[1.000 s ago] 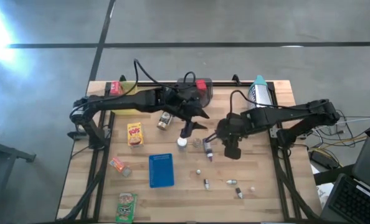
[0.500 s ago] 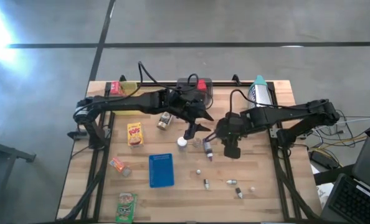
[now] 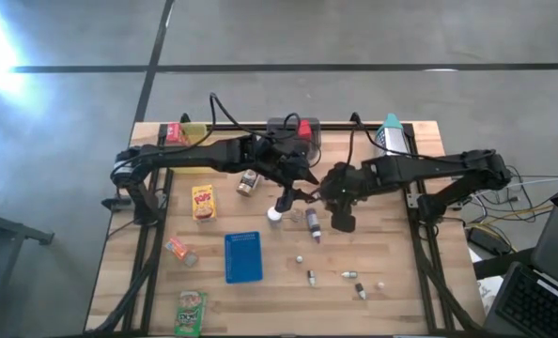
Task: Pick & Place Kitchen Items
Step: Put the large red food coloring bottle into the blue bin
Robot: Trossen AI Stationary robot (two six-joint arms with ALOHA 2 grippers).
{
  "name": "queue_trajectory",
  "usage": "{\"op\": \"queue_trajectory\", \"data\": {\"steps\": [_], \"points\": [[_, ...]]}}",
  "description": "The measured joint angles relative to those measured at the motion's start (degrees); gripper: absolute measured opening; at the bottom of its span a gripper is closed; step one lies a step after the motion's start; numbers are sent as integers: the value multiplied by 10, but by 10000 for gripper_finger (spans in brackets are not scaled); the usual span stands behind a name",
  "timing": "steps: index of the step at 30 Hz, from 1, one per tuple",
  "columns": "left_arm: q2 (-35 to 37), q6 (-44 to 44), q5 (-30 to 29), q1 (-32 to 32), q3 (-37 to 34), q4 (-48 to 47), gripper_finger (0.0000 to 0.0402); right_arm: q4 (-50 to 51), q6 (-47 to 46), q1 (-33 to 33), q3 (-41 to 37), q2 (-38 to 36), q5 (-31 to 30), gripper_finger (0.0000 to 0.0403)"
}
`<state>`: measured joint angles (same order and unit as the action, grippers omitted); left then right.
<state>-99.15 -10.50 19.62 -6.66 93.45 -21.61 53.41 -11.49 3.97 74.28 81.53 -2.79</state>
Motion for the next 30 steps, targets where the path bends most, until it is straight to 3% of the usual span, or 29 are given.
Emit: {"op": "queue_trajectory", "data": {"steps": [15,30], "points": [[0,-3,0,0,-1,-37,218,-47,62,-8,16,45,7,130],[0,-3,0,0,0,-50,218,-43,67,-10,26,50,9,130]]}}
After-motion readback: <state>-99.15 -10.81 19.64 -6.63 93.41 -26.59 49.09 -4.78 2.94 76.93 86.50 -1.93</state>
